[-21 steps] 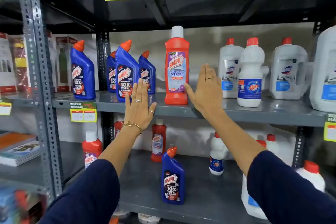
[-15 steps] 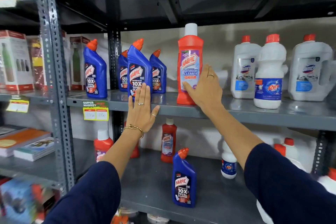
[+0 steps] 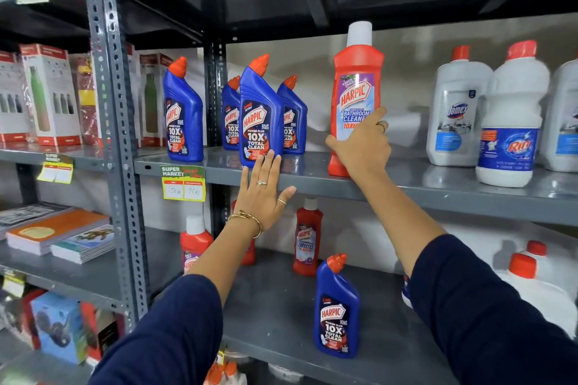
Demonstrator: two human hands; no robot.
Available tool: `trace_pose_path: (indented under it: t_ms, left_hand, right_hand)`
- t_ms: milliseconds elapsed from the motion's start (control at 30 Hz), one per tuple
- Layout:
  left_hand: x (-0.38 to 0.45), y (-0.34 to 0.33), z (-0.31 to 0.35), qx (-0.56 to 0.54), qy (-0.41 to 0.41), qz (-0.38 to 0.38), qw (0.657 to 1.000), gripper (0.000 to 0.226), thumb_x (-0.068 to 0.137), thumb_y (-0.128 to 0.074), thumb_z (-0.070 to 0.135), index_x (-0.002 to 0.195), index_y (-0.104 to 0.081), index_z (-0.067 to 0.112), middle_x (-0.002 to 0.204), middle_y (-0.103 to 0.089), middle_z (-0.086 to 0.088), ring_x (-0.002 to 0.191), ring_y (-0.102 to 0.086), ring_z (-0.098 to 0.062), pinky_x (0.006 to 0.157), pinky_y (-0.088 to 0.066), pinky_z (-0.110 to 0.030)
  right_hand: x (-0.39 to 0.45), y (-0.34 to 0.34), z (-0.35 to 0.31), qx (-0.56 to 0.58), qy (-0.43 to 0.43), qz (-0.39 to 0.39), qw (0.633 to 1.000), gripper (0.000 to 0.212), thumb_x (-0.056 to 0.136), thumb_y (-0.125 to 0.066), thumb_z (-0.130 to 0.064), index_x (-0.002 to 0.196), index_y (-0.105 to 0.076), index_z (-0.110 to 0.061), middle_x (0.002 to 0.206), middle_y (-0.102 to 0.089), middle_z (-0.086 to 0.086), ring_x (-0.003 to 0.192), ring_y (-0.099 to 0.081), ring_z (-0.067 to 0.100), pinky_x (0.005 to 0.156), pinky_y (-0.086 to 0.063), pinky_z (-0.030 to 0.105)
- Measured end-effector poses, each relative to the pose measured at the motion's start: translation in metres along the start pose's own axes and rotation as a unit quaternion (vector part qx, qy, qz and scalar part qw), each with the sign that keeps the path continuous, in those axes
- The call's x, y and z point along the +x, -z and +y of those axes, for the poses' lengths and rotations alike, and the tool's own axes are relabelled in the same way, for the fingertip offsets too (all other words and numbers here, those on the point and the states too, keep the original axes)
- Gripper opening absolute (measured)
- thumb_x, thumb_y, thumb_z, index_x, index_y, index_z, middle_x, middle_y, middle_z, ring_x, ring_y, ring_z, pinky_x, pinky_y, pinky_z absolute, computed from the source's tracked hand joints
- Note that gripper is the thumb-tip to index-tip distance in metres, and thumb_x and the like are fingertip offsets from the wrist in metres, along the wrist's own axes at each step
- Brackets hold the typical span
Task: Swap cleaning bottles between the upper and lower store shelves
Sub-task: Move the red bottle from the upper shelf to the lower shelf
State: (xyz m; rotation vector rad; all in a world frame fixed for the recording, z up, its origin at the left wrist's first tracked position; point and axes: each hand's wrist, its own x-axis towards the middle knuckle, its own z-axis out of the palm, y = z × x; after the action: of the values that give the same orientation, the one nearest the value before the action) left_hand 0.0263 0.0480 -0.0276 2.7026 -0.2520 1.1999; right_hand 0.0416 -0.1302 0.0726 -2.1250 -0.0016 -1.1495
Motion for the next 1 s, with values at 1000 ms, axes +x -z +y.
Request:
trace_pose_path:
  t_ms: [1000]
  left_hand:
    - [-0.012, 0.028, -0.036, -0.035, -0.011, -0.054, 0.998, 0.054, 0.094, -0.031, 0.02, 0.143, -0.008, 0.022, 0.155, -0.012, -0.001, 0.143, -0.003, -0.021, 0.112, 0.001, -0.055]
  right_hand:
    - [-0.291, -0.106, 0.102, 0.166, -0.078, -0.129, 0.974, 0.09, 0.045, -0.09, -0.034, 0.115, -0.04, -0.007, 0.094, -0.061, 0.008, 0.079, -0.064, 0.023, 0.065, -0.055, 0.029]
